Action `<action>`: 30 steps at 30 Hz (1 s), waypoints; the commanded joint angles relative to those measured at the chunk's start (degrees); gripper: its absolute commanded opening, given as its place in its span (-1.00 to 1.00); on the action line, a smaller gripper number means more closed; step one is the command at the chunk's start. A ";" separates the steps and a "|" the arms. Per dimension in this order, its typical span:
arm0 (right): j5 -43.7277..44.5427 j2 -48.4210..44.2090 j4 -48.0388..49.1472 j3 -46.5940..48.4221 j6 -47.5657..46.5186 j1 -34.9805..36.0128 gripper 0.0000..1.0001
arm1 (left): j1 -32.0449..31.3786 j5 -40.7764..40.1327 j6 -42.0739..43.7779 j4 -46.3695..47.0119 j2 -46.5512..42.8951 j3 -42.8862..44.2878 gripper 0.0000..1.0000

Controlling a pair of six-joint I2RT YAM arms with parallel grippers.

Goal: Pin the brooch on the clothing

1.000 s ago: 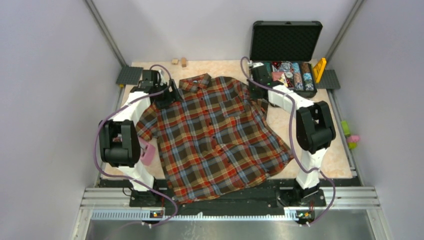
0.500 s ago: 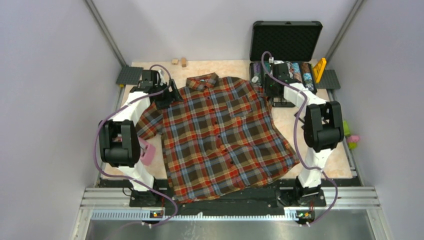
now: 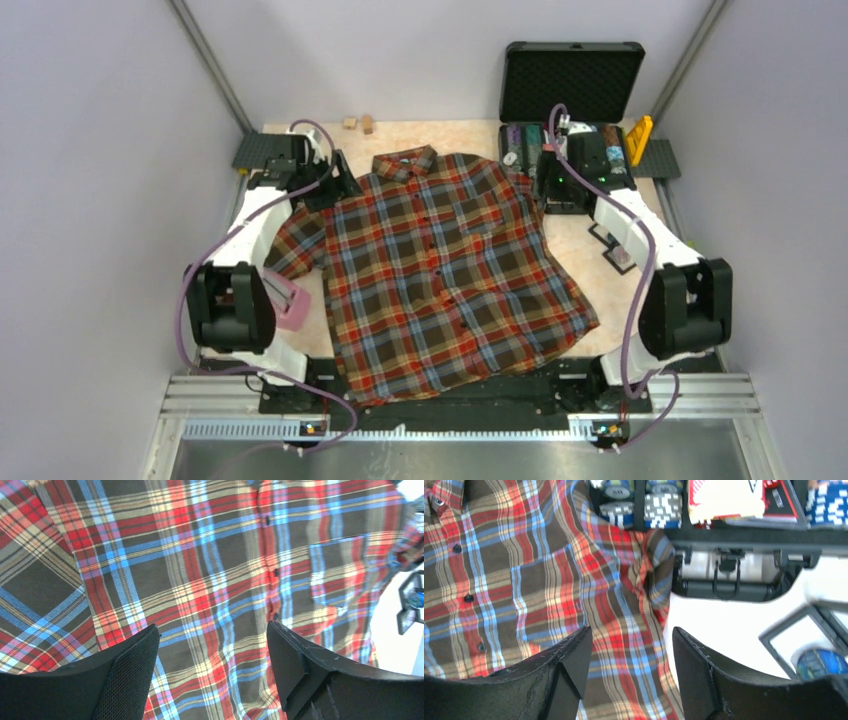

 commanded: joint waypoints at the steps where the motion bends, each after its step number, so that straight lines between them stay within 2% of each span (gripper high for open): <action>1: 3.08 -8.42 -4.54 -3.92 2.41 -0.71 0.22 | 0.20 4.94 2.26 -2.44 -8.80 2.79 0.65; 4: 6.73 -12.35 -7.87 -6.59 3.91 -2.54 0.19 | 0.21 6.40 3.92 -3.67 -14.06 -0.94 0.65; 8: 9.81 -17.81 -7.55 -12.27 6.84 -7.68 0.18 | 0.24 0.08 6.65 -1.92 -21.57 -8.05 0.65; 11: 9.69 -21.84 -5.71 -16.43 8.51 -12.83 0.16 | 0.18 -0.63 7.18 -0.39 -24.82 -11.17 0.65; 16: 6.90 -26.36 0.54 -22.86 11.62 -19.04 0.15 | 0.18 2.16 6.68 -0.35 -26.14 -11.18 0.65; 25: 7.49 -25.90 15.94 -31.95 18.37 -21.23 0.03 | 0.19 1.78 7.04 -1.37 -26.61 -10.98 0.65; 30: 9.53 -23.82 21.94 -34.47 20.82 -21.85 0.04 | 0.15 3.04 7.87 -1.94 -26.66 -10.80 0.65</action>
